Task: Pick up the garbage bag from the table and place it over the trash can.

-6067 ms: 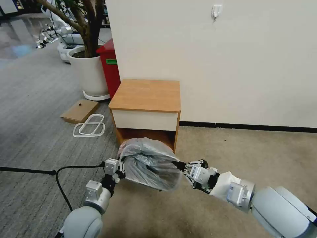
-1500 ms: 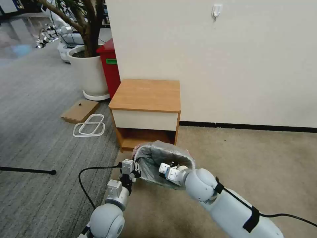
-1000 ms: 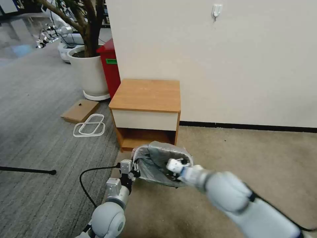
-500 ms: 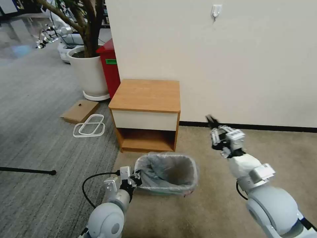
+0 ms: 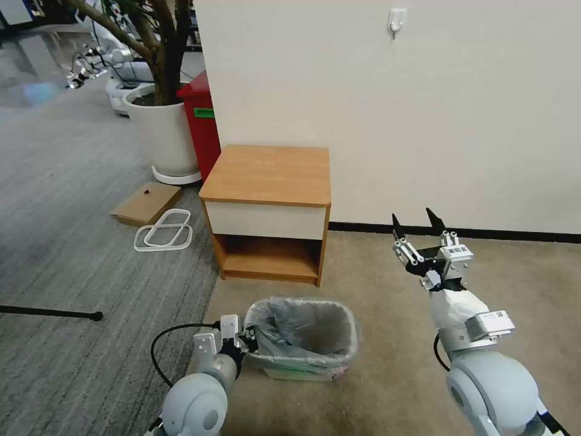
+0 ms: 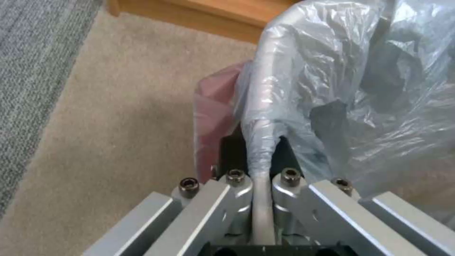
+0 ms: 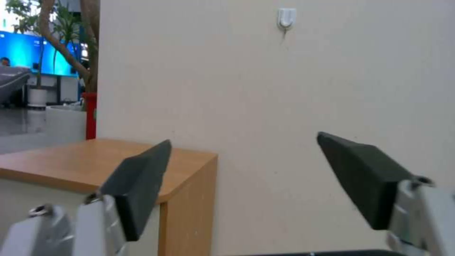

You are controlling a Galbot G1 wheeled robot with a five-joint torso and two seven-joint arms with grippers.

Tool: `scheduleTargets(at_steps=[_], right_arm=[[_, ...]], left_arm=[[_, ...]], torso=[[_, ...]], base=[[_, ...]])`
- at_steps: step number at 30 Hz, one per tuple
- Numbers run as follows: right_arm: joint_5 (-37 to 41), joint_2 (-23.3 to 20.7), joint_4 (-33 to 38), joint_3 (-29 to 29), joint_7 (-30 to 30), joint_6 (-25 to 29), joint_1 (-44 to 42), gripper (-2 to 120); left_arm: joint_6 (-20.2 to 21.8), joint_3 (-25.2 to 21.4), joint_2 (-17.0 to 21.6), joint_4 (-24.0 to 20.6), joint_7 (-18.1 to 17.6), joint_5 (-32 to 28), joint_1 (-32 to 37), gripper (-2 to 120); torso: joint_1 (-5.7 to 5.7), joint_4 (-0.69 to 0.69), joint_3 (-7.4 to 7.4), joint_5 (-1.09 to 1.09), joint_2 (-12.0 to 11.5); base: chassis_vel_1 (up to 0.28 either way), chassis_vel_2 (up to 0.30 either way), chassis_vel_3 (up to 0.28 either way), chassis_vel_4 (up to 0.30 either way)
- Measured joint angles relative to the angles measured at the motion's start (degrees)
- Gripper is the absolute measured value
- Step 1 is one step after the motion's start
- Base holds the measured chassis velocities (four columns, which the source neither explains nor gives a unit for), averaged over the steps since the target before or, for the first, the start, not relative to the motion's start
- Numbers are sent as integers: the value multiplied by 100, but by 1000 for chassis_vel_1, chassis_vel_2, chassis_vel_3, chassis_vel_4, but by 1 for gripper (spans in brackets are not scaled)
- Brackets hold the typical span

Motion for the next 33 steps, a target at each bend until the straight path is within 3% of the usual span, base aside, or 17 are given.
scheduleTargets(at_steps=[5, 10, 18, 27, 29, 31, 33], right_arm=[[-27, 45, 1, -3, -11, -14, -25, 98], [-52, 82, 1, -17, -17, -15, -72, 100], [-111, 140, 11, -26, -25, -13, -147, 100], [-116, 178, 6, -20, -25, 11, -178, 100], [-24, 197, 23, 8, -44, 11, -217, 100], [10, 201, 32, 22, -57, 11, -228, 100], [218, 236, 80, 192, -192, 33, -306, 100]], left_arm=[[-5, 3, -11, 65, -4, 3, -25, 0], [7, -5, -12, 80, -33, 16, -16, 0], [87, -87, 53, -104, -34, 13, 105, 30], [-19, -320, 91, -300, 316, 22, 252, 60], [-130, -482, 115, -430, 594, 107, 383, 72], [-162, -511, 120, -452, 656, 144, 409, 74], [-513, -754, 180, -589, 1113, 580, 614, 84]], torso=[[0, 0, 0, 2, 0], [0, 0, -1, 2, 0], [0, -1, 0, -2, -1], [0, 0, 0, -1, -1], [0, 0, 1, 0, -1], [0, 0, 0, 0, -1], [0, -1, 0, 0, -1]], base=[[0, 0, 0, 0], [0, 0, 0, 0], [0, 0, 0, 0], [0, 0, 0, 0], [0, 0, 0, 0], [0, 0, 0, 0], [0, 0, 0, 0]])
